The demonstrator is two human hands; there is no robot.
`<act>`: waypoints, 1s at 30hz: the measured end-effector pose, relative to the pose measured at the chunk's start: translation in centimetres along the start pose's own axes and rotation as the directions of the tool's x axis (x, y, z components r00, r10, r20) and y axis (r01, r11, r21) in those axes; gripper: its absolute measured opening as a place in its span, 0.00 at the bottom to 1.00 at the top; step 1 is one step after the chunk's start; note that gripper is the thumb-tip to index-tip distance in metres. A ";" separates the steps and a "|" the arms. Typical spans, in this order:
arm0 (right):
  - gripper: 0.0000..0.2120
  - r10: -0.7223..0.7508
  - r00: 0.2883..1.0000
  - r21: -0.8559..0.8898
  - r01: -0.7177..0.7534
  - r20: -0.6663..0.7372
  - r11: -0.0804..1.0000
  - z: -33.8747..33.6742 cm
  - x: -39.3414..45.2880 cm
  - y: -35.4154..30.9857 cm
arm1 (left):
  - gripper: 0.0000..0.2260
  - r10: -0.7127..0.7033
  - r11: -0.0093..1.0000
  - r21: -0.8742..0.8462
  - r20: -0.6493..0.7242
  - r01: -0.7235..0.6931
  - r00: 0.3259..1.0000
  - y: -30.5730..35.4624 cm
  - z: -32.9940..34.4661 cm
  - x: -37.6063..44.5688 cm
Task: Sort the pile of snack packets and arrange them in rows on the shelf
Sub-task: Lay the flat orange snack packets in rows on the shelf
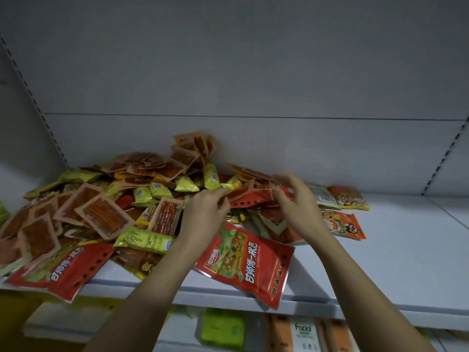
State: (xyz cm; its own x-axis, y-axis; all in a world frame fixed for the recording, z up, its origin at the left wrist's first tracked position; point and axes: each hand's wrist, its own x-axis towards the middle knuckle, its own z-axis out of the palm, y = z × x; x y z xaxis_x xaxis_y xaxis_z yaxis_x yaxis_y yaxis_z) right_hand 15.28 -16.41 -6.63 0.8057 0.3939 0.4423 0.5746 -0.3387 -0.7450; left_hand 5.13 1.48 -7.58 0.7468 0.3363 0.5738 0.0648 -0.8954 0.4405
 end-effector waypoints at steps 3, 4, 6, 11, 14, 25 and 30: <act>0.14 0.070 0.996 0.245 -0.082 0.059 0.966 0.9 1.6 -0.9 | 0.11 -0.185 0.918 -0.349 0.043 0.188 0.982 -0.7 -0.9 1.6; 0.15 0.086 0.991 0.326 -0.115 0.100 0.938 1.3 2.2 -1.2 | 0.11 -0.207 0.876 -0.426 0.089 0.225 0.974 -1.1 -0.9 2.1; 0.17 0.109 0.978 0.422 -0.175 0.175 0.890 2.3 3.4 -1.9 | 0.09 -0.210 0.782 -0.560 0.175 0.272 0.962 -1.8 -1.1 3.0; 0.11 0.172 0.956 0.527 -0.275 0.237 0.804 4.4 5.3 -2.3 | 0.09 -0.186 0.665 -0.653 0.326 0.362 0.927 -3.1 -1.7 3.6; 0.08 0.138 0.953 0.444 -0.251 0.271 0.860 5.1 6.4 -2.2 | 0.06 -0.210 0.616 -0.652 0.405 0.443 0.890 -3.6 -1.8 4.3; 0.17 0.175 0.964 -0.282 -0.114 0.201 0.953 3.1 13.1 5.4 | 0.10 -0.418 0.562 -0.661 0.290 0.496 0.861 -3.5 -0.5 9.2; 0.21 0.232 0.898 -0.487 -0.024 0.374 0.873 4.2 14.3 7.7 | 0.12 -0.434 0.586 -0.637 0.275 0.501 0.858 -2.3 0.3 9.0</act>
State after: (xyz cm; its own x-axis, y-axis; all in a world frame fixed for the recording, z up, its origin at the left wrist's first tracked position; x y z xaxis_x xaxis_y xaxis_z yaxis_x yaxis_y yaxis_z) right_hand 30.59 -9.82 -8.11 0.8034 0.5943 0.0375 0.5528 -0.7209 -0.4181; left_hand 11.89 6.51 -3.63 0.7945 0.5969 0.1113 -0.0097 -0.1707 0.9853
